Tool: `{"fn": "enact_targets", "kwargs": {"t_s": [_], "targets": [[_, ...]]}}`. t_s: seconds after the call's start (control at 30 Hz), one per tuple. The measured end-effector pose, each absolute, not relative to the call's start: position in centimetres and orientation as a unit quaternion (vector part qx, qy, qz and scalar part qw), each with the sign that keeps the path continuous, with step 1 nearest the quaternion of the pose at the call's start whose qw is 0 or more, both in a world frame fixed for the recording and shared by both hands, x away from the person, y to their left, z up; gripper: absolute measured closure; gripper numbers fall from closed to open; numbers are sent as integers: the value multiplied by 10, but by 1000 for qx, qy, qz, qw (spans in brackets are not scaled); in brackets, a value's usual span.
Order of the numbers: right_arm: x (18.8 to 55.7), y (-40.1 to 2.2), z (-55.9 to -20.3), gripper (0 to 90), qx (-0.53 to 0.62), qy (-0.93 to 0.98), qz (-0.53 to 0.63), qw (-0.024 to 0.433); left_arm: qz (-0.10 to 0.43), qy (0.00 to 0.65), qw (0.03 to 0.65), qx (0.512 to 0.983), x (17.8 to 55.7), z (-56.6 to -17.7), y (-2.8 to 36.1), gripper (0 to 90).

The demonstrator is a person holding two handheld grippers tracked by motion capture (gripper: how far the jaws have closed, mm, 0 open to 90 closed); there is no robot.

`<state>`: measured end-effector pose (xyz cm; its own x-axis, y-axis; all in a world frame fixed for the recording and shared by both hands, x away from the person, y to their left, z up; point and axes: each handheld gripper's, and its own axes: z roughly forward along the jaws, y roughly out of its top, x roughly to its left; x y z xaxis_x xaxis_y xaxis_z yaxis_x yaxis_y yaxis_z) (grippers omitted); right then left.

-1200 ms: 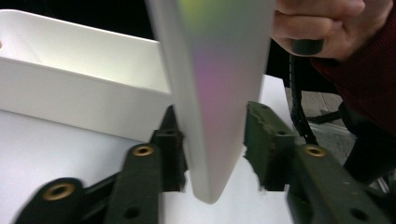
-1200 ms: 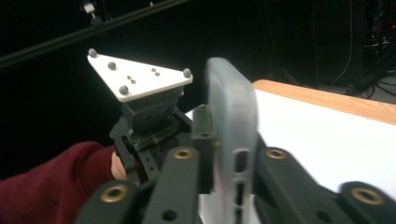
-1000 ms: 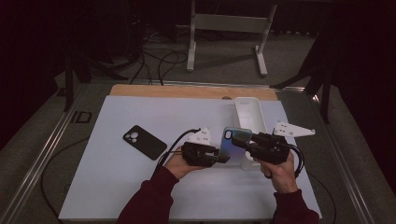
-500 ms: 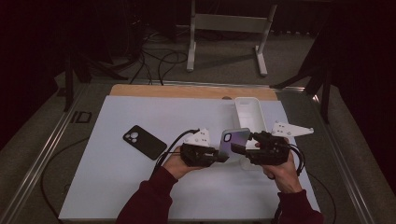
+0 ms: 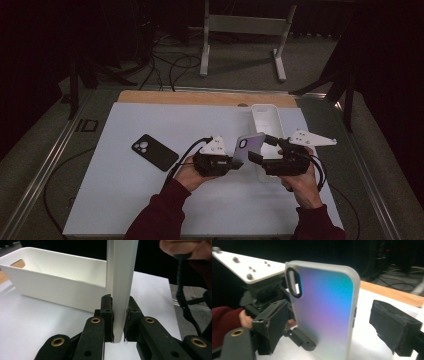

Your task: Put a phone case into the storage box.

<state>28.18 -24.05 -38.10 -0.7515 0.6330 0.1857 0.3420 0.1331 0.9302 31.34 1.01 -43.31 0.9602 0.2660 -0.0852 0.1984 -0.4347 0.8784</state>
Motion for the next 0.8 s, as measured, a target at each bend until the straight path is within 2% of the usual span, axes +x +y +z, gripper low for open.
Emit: {"fn": "enact_targets", "kwargs": {"t_s": [0.43, 0.8], "targets": [[278, -223, -378, 133, 372, 733, 539, 185, 66, 186, 501, 842, 316, -433, 9, 809], [280, -206, -374, 79, 400, 715, 531, 215, 88, 213, 495, 838, 314, -434, 2, 808]]}}
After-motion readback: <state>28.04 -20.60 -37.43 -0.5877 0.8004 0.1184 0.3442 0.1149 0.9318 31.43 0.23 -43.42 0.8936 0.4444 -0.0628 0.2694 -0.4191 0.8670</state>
